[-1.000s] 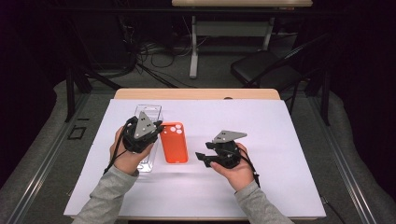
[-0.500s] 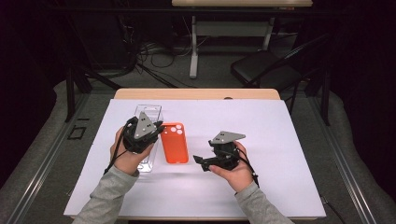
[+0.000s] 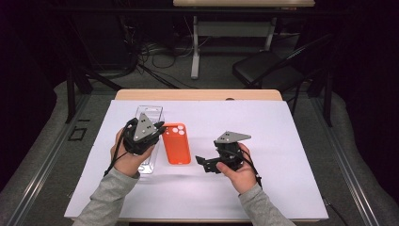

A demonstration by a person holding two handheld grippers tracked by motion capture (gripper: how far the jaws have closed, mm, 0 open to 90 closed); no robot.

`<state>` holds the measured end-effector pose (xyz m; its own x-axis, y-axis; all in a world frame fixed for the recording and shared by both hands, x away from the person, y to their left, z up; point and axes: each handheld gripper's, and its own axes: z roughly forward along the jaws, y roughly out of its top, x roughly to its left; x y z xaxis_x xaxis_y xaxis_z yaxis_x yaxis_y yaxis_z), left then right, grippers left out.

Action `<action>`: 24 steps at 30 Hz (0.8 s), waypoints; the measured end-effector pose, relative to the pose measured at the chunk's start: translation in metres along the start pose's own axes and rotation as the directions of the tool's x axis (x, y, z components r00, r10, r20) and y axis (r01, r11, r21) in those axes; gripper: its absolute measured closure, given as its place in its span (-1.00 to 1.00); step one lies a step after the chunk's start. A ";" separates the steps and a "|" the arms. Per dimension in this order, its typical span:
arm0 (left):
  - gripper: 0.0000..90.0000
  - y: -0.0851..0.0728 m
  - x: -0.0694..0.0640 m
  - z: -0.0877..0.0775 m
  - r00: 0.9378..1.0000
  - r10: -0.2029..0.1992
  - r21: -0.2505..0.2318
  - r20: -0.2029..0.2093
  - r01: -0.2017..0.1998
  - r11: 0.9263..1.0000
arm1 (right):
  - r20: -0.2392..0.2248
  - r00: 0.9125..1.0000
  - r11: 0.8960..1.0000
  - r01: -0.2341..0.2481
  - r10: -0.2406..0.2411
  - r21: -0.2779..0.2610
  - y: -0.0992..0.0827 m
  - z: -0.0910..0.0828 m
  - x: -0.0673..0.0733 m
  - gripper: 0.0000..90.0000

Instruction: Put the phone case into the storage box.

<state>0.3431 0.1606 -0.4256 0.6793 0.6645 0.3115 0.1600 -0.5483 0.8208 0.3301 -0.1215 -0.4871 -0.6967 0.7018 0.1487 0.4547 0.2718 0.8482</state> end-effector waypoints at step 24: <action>0.81 -0.007 0.009 0.002 1.000 -0.023 -0.020 0.006 0.023 1.000 | 0.052 0.998 1.000 -0.021 0.022 -0.016 -0.001 -0.003 -0.007 -1.00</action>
<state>0.3500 0.1695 -0.4296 0.6797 0.6738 0.2899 0.1611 -0.5227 0.8372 0.3331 -0.1287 -0.4878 -0.6563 0.7412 0.1406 0.4605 0.2459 0.8529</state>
